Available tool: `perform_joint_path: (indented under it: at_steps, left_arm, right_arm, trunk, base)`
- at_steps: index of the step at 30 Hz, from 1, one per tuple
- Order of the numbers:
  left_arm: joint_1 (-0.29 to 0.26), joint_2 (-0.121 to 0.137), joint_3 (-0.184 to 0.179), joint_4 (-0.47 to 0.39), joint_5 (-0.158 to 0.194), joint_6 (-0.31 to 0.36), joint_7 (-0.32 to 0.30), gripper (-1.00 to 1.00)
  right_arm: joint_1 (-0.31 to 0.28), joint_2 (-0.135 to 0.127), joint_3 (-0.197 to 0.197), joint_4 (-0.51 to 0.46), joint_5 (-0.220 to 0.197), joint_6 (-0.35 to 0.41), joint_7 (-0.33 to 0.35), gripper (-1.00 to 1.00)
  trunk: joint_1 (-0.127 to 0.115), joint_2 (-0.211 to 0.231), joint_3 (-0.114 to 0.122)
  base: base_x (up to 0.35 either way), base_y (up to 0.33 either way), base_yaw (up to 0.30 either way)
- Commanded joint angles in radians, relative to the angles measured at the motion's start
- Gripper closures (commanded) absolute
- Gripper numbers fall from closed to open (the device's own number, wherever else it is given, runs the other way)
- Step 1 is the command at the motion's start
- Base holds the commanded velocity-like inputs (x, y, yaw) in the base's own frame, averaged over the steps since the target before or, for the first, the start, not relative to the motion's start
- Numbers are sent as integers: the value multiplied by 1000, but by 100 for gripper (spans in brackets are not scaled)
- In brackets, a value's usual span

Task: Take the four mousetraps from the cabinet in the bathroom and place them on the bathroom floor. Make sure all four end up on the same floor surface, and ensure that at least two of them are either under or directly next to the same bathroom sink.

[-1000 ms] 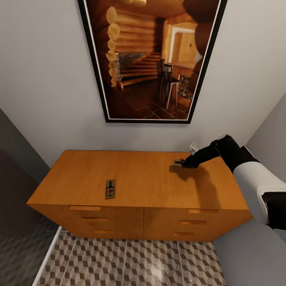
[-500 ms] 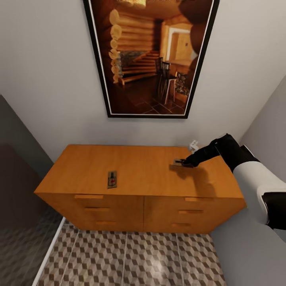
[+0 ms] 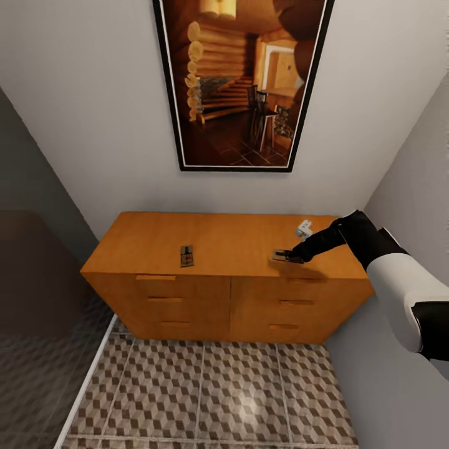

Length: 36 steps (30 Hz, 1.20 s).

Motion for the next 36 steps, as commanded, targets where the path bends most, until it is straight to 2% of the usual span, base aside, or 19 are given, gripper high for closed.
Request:
perform_joint_path:
  at_steps: [1, 22, 27, 32, 36]
  left_arm:
    - [-2, 0, -9, 5, 7, -7, 1, -100]
    - [-2, 3, -7, 4, 7, -8, 1, -100]
    - [-2, 3, -7, 4, 6, -8, 1, -100]
    - [-2, 3, -8, 4, 7, -8, 1, -100]
    - [-2, 3, -8, 4, 7, -8, 1, -100]
  right_arm:
    - [-1, -1, 4, -2, 0, 10, 4, 100]
    - [-1, 1, 5, 20, -4, 4, -2, 100]
    - [-1, 1, 5, 61, -4, -5, -6, 100]
    - [-1, 3, 5, 133, -4, -69, -11, 100]
    - [-1, 4, 5, 239, -5, -191, -15, 100]
  trunk:
    - [0, -2, -2]
    - [0, -2, -2]
    - [0, -2, -2]
    - [0, -2, -2]
    - [0, -2, -2]
  base:
    - [-333, 85, 0]
    - [-333, 85, 0]
    - [-331, 101, 0]
    - [-269, 80, 0]
    - [-112, 21, 0]
